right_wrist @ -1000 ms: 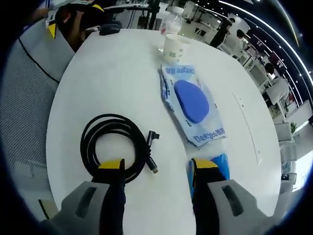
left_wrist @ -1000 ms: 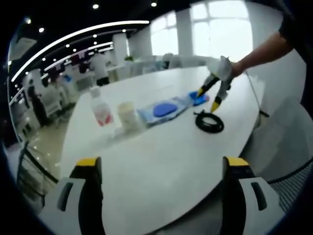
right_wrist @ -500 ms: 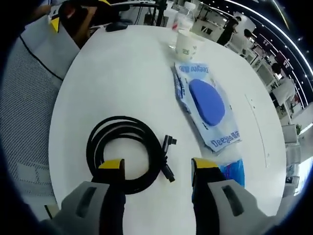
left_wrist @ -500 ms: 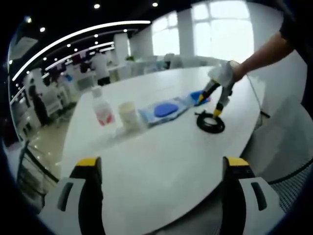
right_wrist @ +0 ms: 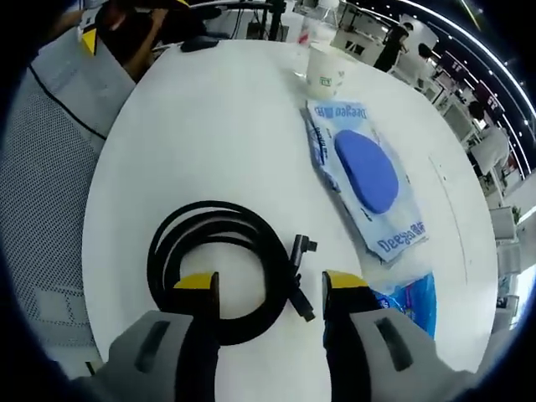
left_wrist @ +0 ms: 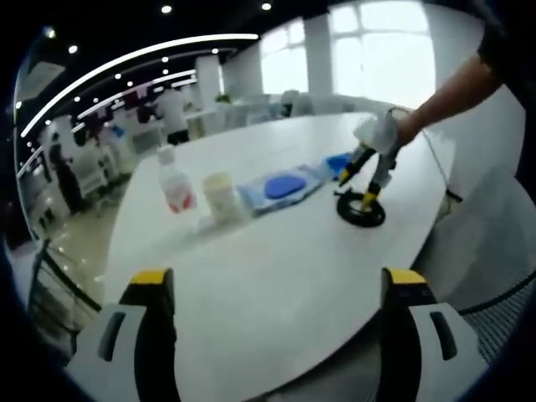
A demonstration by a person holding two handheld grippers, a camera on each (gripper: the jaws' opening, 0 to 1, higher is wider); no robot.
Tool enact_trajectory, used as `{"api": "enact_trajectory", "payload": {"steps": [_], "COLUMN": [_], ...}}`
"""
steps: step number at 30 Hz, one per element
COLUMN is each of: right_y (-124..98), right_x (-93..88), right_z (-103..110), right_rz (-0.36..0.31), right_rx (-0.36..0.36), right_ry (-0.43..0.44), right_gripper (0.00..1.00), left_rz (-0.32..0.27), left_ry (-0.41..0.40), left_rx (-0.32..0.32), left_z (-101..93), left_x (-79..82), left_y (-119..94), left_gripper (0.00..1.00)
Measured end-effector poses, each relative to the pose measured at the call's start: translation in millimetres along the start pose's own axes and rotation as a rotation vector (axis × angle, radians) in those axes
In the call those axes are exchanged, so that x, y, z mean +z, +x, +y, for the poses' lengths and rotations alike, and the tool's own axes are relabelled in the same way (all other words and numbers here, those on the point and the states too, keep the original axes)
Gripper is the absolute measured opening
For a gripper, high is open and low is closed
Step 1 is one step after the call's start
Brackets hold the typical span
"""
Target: Arrange the tabletop items into an orderly group along one side of the table until the central work area is clear of visible clutter.
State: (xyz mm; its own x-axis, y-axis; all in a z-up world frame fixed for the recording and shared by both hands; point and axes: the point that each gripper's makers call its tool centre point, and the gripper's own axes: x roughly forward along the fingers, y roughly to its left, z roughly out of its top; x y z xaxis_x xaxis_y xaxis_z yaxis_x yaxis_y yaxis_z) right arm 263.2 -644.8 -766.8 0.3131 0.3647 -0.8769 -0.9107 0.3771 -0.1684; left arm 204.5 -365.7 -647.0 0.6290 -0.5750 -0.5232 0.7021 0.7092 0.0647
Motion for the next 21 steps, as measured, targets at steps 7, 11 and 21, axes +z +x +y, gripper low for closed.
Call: {"api": "enact_trajectory", "payload": {"steps": [7, 11, 21], "right_y": [3, 4, 7], "right_x": [4.1, 5.9, 9.7], "right_z": [6, 5, 12], "right_rz": [-0.016, -0.026, -0.041], "right_rx": [0.014, 0.004, 0.012], "right_ry": [0.016, 0.042, 0.009], "right_gripper": [0.34, 0.31, 0.12], "left_rz": [0.002, 0.006, 0.011], "left_ry": [-0.005, -0.005, -0.009], "left_rx": [0.005, 0.003, 0.008], "left_z": [0.8, 0.3, 1.5], "left_x": [-0.6, -1.4, -2.5], "left_y": [0, 0, 0], "left_gripper": [0.99, 0.99, 0.99]}}
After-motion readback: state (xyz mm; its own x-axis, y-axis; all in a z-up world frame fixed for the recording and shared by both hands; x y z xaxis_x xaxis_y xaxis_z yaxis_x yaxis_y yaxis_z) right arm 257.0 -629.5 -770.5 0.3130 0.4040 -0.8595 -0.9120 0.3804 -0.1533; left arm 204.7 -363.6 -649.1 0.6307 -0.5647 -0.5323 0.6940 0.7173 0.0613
